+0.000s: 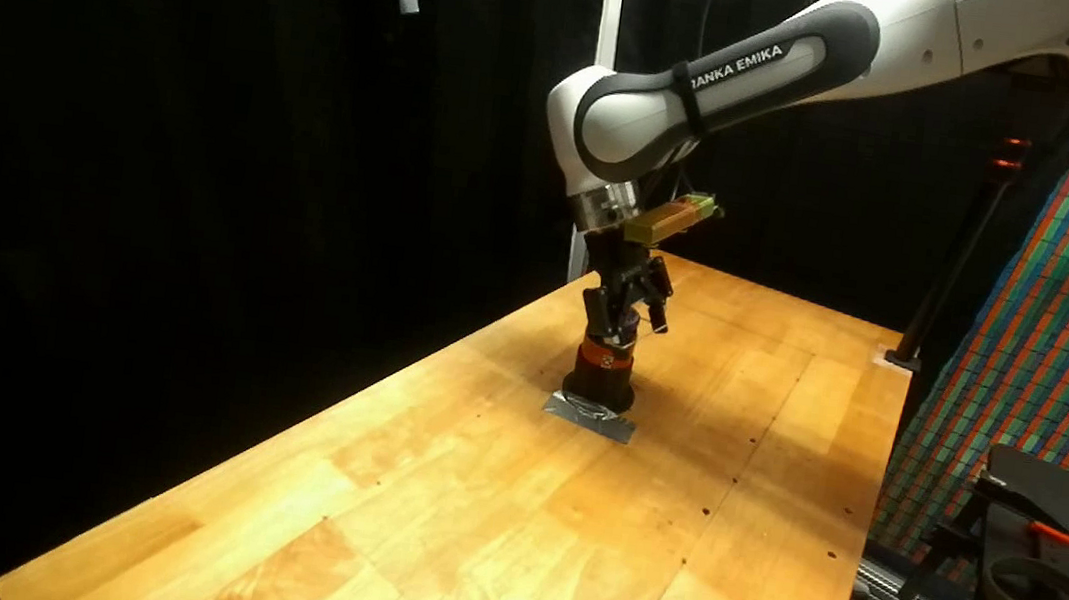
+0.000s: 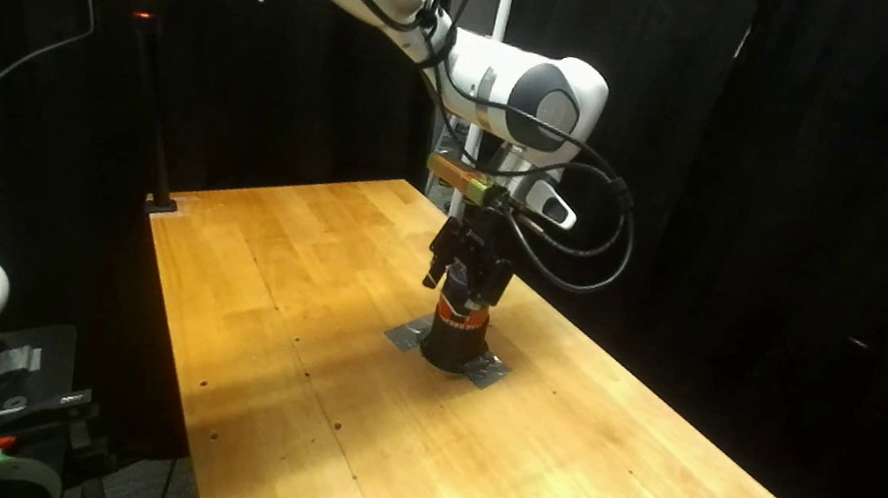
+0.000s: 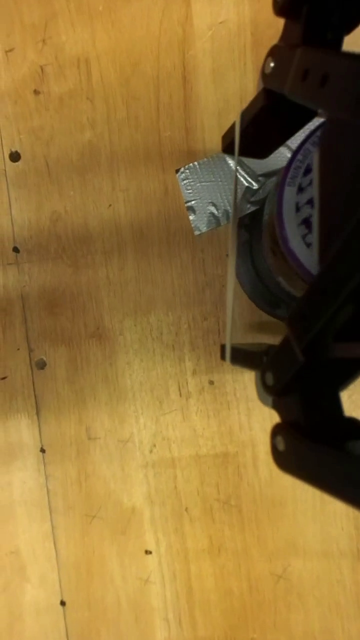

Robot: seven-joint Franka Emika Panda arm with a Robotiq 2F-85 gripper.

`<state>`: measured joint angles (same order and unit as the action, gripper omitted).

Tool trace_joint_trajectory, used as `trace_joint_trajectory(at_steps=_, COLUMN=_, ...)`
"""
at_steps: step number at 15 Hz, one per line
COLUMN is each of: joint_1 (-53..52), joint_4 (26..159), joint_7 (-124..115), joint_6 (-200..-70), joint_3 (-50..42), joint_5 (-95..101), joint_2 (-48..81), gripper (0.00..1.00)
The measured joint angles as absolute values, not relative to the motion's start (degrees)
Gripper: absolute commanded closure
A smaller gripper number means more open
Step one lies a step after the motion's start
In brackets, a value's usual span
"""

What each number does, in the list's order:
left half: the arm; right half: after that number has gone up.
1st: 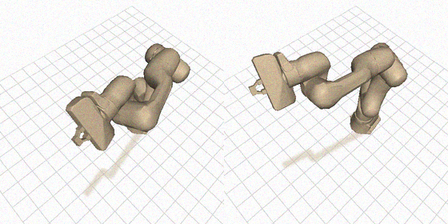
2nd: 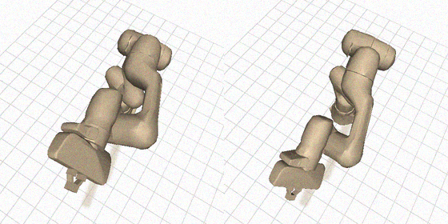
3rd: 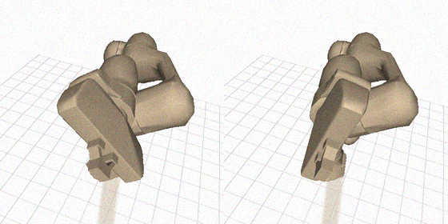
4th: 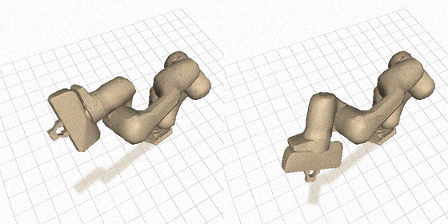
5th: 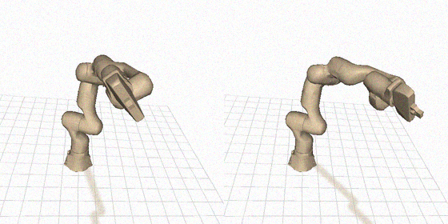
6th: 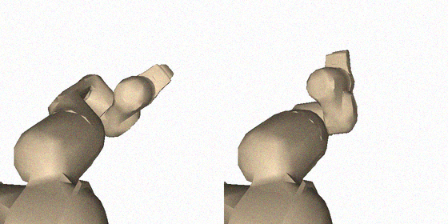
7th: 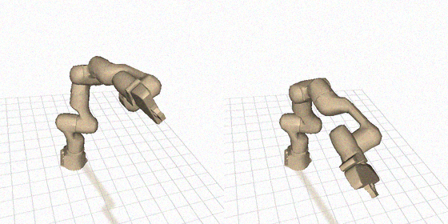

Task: Place the elastic band over the cup

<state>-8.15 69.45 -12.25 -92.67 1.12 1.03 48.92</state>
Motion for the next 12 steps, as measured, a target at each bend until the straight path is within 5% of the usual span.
trace_joint_trajectory(at_steps=7, joint_1=-9.0, joint_4=82.6, joint_7=-12.8, joint_6=-103.1, joint_3=1.1, joint_5=1.3, joint_2=41.2, gripper=0.86)
trace_joint_trajectory(at_steps=12, joint_1=-9.3, joint_4=96.1, joint_7=-16.6, joint_6=-114.9, joint_3=1.1, joint_5=1.5, joint_2=33.7, gripper=0.89)
